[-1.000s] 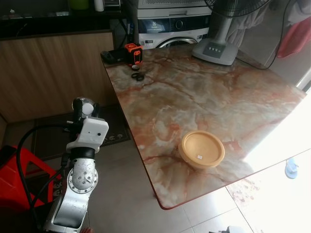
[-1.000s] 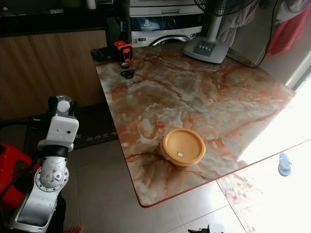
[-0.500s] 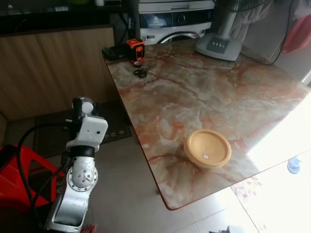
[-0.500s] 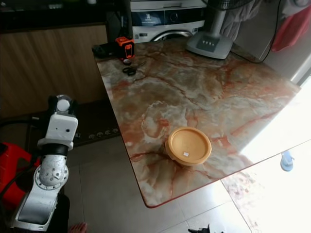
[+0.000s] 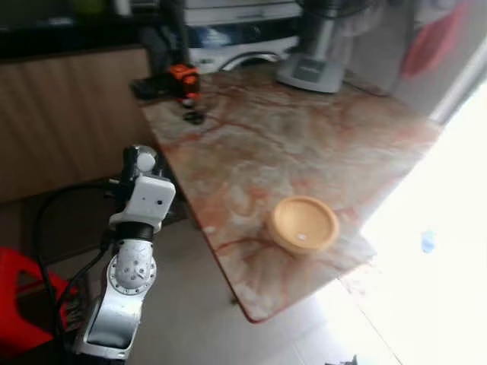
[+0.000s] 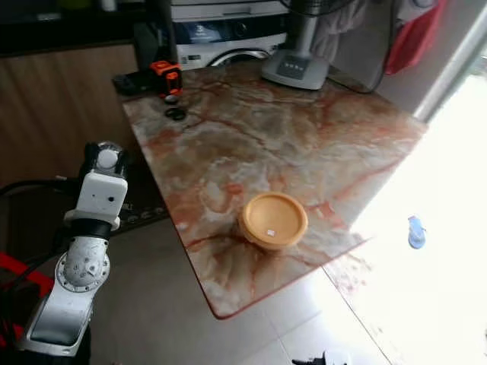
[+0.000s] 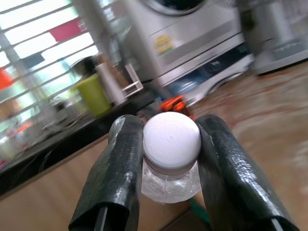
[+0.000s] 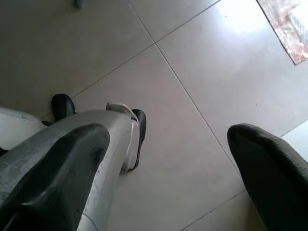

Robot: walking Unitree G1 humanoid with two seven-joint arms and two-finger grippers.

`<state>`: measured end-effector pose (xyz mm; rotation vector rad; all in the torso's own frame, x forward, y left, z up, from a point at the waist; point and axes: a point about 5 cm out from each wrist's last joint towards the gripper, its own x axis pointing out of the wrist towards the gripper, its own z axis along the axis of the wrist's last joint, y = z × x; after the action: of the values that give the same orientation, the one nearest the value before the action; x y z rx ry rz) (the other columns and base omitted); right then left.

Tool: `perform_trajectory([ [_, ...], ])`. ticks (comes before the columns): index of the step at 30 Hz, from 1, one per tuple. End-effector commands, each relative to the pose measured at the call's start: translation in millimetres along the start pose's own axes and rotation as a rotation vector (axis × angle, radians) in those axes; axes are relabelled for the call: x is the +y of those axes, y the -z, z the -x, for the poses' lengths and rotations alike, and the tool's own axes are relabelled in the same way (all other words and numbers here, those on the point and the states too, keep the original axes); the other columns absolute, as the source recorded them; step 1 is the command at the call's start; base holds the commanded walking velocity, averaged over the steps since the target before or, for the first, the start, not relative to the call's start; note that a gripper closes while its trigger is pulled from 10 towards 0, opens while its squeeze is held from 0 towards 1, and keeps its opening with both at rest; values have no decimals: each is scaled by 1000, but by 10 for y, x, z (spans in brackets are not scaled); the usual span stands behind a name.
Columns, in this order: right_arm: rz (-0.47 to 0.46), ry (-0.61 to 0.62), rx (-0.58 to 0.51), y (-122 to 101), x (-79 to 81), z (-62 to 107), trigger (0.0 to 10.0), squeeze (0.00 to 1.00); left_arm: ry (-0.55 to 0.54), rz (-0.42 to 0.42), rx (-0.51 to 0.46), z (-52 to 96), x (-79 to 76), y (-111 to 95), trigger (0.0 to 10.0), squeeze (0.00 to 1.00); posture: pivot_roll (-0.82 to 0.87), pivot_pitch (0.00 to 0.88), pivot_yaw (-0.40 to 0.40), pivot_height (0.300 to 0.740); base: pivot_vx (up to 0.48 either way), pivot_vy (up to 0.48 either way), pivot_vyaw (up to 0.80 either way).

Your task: Restocking fridge

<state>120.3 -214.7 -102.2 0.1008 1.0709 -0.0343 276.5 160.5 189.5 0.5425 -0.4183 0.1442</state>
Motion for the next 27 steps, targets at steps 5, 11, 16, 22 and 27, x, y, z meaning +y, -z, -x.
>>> perform_trajectory([
  [5, 6, 19, 21, 36, -68, 20, 10000, 0, 28, 3, -105, -69, -24, -218, 10000, 0, 18, 68, -56, 740, 0, 0, -800],
  [11, 6, 21, 21, 35, -67, 19, 10000, 0, 50, -8, -114, -80, -50, -239, 10000, 0, 17, 68, -55, 740, 0, 0, -800],
  [16, 5, 22, 21, 33, -71, 20, 10000, 0, 70, -20, -141, -93, -66, -287, 10000, 0, 22, 66, -55, 740, 0, 0, -800],
  [22, 6, 18, 22, 35, -61, 18, 10000, 0, 85, -29, -152, -105, -61, -299, 10000, 0, 20, 60, -51, 740, 0, 0, -800],
  [27, 7, 18, 23, 40, -53, 17, 10000, 0, 100, -28, -154, -92, -80, -299, 10000, 0, 18, 52, -47, 740, 0, 0, -800],
])
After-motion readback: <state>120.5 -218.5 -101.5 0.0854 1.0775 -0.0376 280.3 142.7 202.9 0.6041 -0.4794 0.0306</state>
